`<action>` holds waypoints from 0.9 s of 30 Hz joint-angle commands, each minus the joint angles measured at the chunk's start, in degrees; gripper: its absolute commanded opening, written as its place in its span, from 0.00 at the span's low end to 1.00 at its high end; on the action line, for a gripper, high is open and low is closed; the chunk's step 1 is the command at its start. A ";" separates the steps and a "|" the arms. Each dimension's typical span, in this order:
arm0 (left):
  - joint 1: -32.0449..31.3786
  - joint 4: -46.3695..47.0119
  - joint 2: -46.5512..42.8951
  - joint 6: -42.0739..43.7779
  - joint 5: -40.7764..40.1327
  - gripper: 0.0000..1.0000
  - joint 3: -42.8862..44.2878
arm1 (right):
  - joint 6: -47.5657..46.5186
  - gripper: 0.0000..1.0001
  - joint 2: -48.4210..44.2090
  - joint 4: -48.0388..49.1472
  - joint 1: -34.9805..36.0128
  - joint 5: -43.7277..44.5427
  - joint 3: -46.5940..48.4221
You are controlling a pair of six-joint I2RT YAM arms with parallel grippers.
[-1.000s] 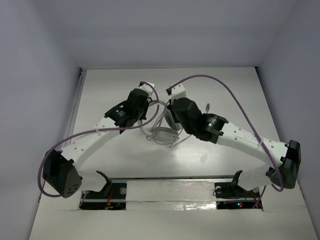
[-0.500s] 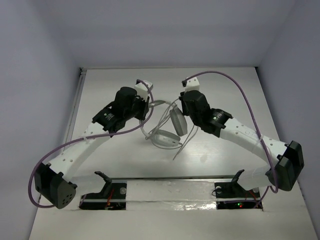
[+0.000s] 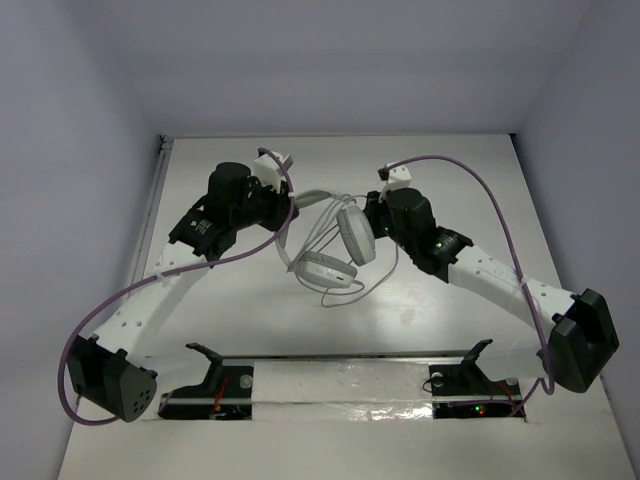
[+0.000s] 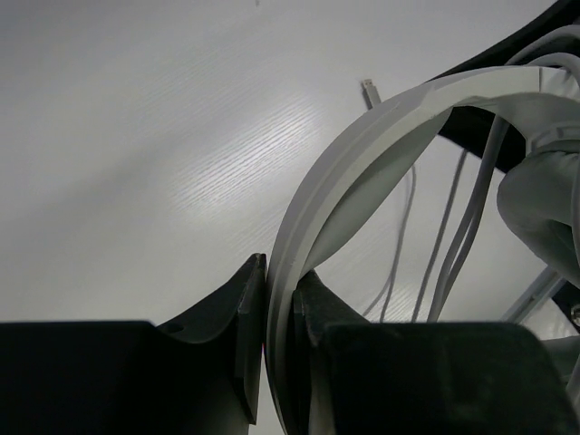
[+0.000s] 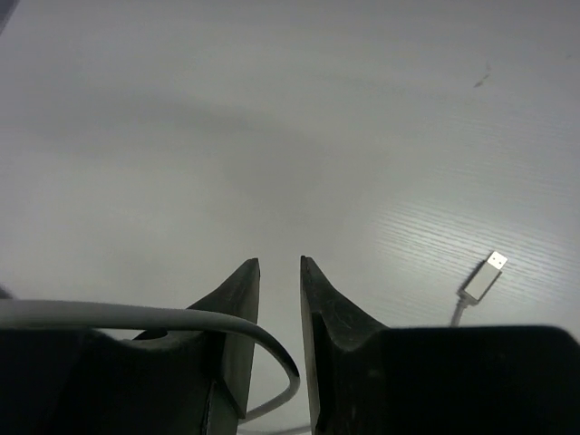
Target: Wrap the headphones
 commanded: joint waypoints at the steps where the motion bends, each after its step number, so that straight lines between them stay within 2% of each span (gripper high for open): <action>1: 1.00 5.48 -2.97 -3.79 7.68 0.00 5.05 | 2.36 0.31 -0.19 8.63 -1.37 -6.40 -0.46; 5: 2.15 8.46 -3.15 -7.66 11.01 0.00 6.02 | 4.99 0.32 -0.72 15.48 -1.38 -12.37 -5.45; 7: 2.15 9.86 -2.63 -9.42 11.64 0.00 6.72 | 6.74 0.34 -0.37 19.95 -1.38 -15.44 -7.05; 8: 2.15 10.31 -2.36 -11.25 11.73 0.00 7.25 | 7.28 0.39 -0.19 21.46 -1.38 -15.98 -8.53; 10: 2.15 11.53 -1.48 -13.11 11.99 0.00 7.69 | 9.29 0.40 1.21 25.67 -1.38 -18.96 -9.42; 13: 2.68 14.34 -0.34 -17.24 10.94 0.00 8.57 | 12.45 0.42 4.54 30.15 -1.38 -23.97 -9.95; 22: 3.91 21.47 1.15 -30.32 5.67 0.00 11.55 | 18.70 0.46 13.43 44.58 -1.38 -27.85 -13.82; 27: 4.96 22.53 1.94 -34.64 1.54 0.00 13.93 | 18.97 0.47 17.21 46.44 -0.76 -29.26 -14.70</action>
